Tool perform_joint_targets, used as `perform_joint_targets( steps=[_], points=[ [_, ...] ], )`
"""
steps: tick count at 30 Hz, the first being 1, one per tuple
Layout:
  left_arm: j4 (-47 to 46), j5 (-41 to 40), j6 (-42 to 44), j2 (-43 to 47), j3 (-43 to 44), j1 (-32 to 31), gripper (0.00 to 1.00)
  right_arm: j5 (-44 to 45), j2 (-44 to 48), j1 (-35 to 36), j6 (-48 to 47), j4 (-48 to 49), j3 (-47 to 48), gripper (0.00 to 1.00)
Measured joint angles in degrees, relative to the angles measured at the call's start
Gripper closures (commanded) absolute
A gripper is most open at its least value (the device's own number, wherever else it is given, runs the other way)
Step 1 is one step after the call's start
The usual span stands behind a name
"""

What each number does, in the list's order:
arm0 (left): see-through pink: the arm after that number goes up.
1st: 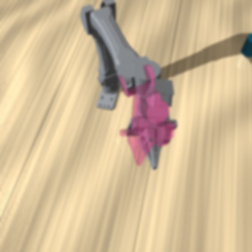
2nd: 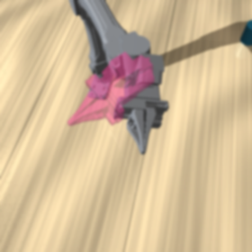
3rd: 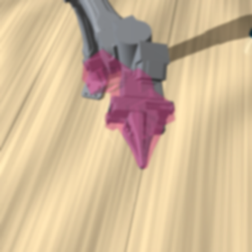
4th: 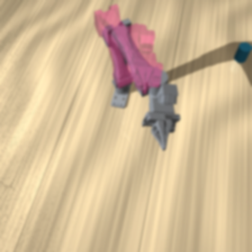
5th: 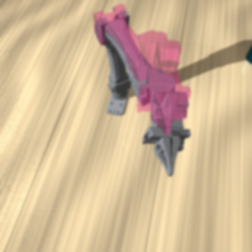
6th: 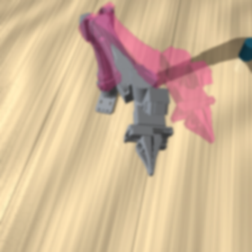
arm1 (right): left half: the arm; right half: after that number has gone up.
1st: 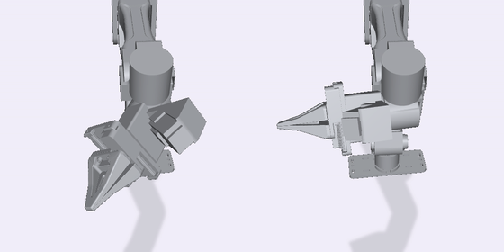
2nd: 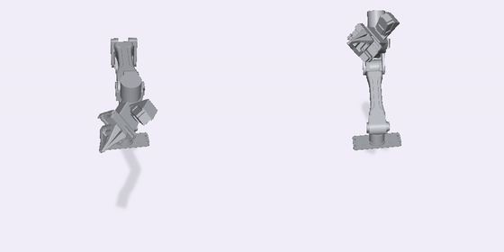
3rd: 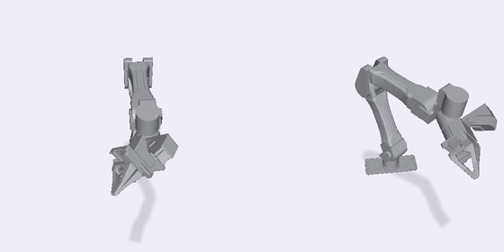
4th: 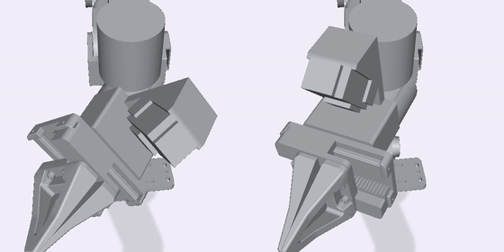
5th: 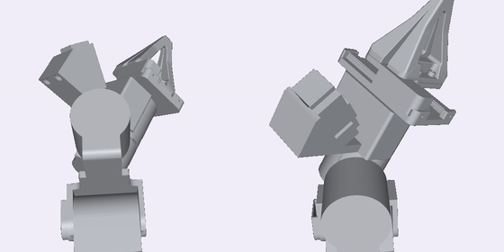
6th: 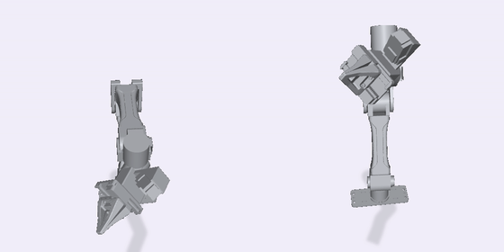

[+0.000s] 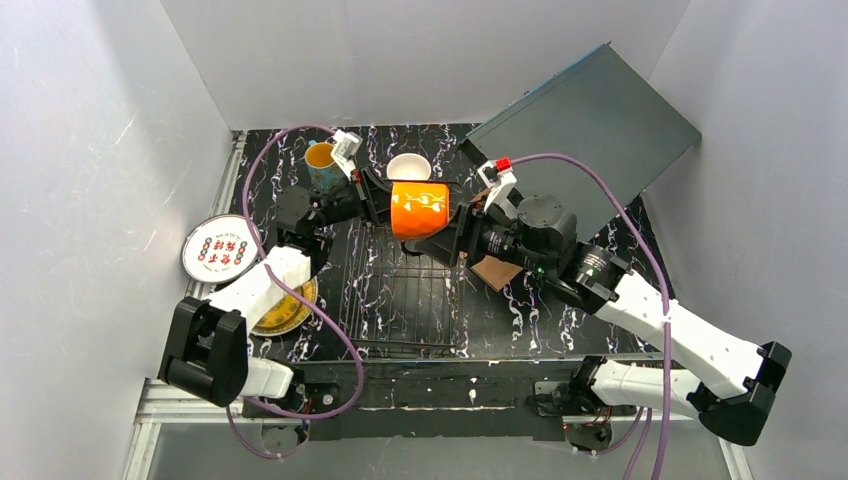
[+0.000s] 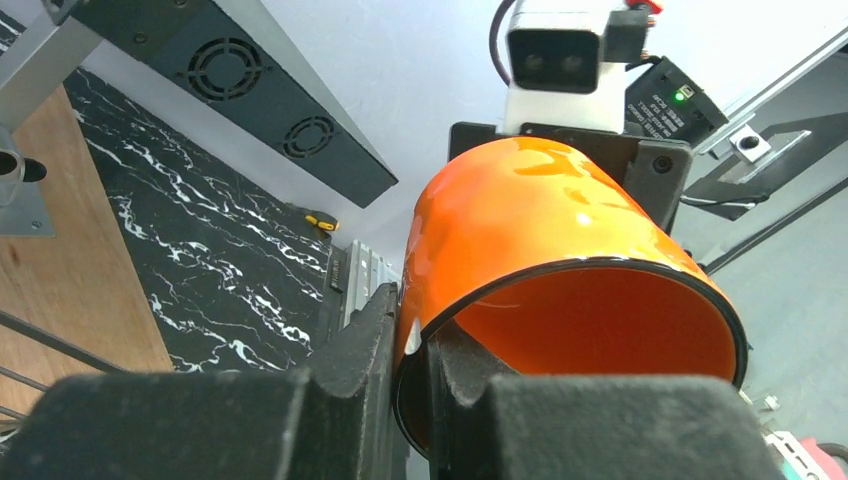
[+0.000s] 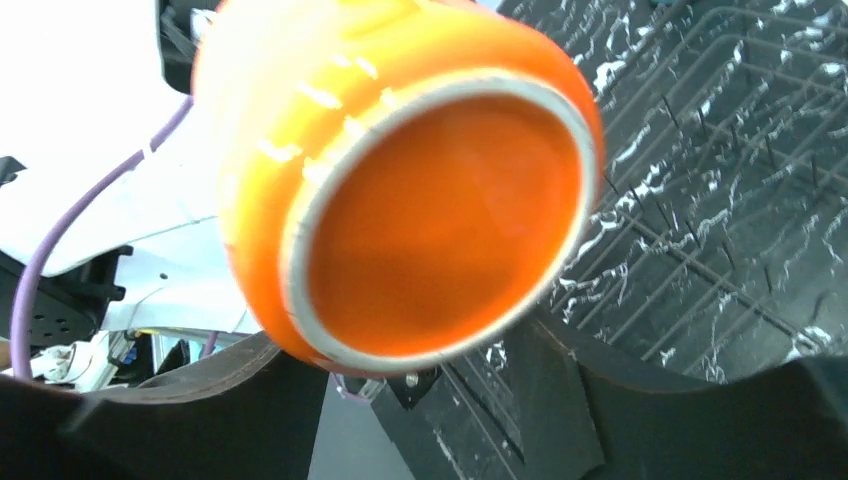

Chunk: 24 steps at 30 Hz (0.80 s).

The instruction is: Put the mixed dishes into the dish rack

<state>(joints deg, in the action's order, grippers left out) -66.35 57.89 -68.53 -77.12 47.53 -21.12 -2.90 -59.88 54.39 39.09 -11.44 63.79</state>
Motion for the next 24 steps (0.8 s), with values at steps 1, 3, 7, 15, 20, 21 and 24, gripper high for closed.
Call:
perform_joint_targets(
  steps=[1, 3, 7, 15, 20, 21, 24],
  points=[
    [0.07, -0.68, 0.02, -0.02, -0.46, -0.33, 1.0, -0.59, 0.0, 0.0, -0.02, 1.38, -0.28, 0.36],
    [-0.74, -2.05, -0.26, -0.02, -1.68, -0.59, 1.0, -1.2, 0.2, -0.02, 0.35, 3.76, -1.64, 0.37],
    [-3.78, -4.79, -1.27, -0.31, -4.22, -0.46, 1.0, -2.36, 0.0, -0.48, 2.05, 8.72, -4.74, 0.37],
    [-7.82, -11.1, -1.68, -0.04, -6.84, -0.48, 1.0, -4.17, -4.46, -0.83, 5.16, 16.48, -5.42, 0.48],
    [-6.47, -14.03, -1.57, 1.18, -6.97, -0.79, 1.0, -3.89, -4.68, -1.11, 5.01, 18.1, -5.51, 0.83],
    [-6.36, -14.58, -1.7, 1.57, -6.95, -0.74, 1.0, -3.3, -4.63, -1.18, 4.83, 18.45, -5.53, 0.96],
    [-0.96, -15.47, 0.72, 3.34, -5.77, -0.81, 0.84, -2.38, -4.63, -1.51, 5.86, 18.82, -5.53, 0.99]
  ],
)
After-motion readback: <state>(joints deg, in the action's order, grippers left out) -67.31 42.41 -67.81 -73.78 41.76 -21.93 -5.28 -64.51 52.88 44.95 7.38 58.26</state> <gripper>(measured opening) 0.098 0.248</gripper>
